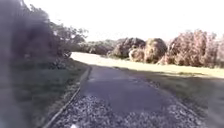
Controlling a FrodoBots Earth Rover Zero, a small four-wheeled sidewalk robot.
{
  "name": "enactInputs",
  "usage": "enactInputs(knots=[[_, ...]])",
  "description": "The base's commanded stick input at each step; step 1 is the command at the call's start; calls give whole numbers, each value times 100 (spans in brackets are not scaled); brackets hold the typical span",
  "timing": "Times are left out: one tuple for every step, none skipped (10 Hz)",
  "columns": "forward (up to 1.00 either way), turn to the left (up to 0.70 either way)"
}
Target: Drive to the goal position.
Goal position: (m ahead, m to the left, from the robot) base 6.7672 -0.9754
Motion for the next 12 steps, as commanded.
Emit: enactInputs(knots=[[85,0],[85,0],[85,0],[85,0],[85,0],[85,0],[85,0],[85,0],[85,0],[85,0],[85,0],[85,0]])
